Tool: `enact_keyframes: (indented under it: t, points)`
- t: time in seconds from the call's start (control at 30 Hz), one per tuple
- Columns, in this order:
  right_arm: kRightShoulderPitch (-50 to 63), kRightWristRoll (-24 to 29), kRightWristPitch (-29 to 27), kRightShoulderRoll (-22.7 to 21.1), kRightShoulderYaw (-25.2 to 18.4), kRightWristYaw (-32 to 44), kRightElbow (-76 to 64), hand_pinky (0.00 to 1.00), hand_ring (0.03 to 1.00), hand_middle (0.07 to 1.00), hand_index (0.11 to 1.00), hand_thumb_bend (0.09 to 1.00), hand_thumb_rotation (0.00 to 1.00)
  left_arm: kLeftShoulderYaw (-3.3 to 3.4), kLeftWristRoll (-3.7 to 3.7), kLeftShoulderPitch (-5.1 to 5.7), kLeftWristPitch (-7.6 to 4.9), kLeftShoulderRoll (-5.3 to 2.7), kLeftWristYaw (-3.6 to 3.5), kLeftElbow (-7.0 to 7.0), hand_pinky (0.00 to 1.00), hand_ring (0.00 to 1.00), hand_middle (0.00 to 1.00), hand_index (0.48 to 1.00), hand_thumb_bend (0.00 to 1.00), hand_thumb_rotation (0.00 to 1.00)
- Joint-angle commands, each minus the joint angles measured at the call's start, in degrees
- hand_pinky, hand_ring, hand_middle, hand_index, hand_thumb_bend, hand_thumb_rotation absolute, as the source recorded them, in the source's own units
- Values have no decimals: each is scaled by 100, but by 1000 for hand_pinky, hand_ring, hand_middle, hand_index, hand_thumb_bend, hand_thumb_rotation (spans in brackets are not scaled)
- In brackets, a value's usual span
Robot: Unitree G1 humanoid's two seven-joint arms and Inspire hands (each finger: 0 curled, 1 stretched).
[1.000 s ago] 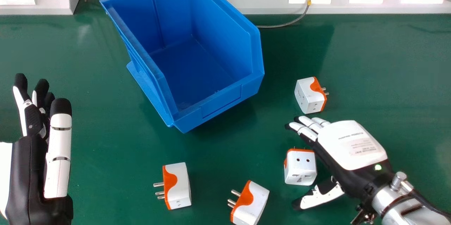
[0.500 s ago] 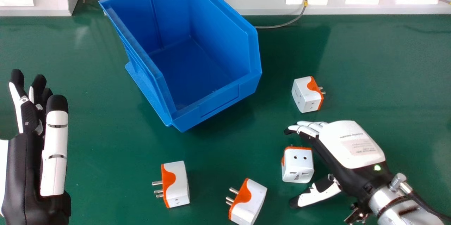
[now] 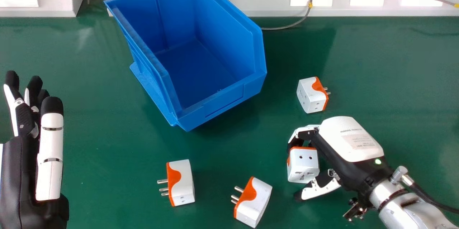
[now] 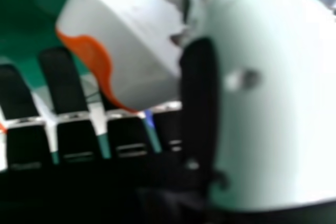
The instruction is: Pick all objects and put in blue box
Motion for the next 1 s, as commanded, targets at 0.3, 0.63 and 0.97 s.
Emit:
enact_keyframes:
  t: [0.3,0.63,0.97]
  points:
    - [-387,-128,175,-156,92,-211,303,331,482,607,509,495,10,29,68,28,-145,32,-20,-163,1000,1000,1000,1000,469,842]
    - [-574,286,384,-301,-41,1064,-139,329,476,593,503,493,6,53,26,33,-208,64,-71,-97,1000,1000,1000,1000,479,832]
    - [-886,102,730,-455,47,2005,-565,321,457,570,506,492,3,27,64,95,-147,66,-79,-180,1000,1000,1000,1000,477,821]
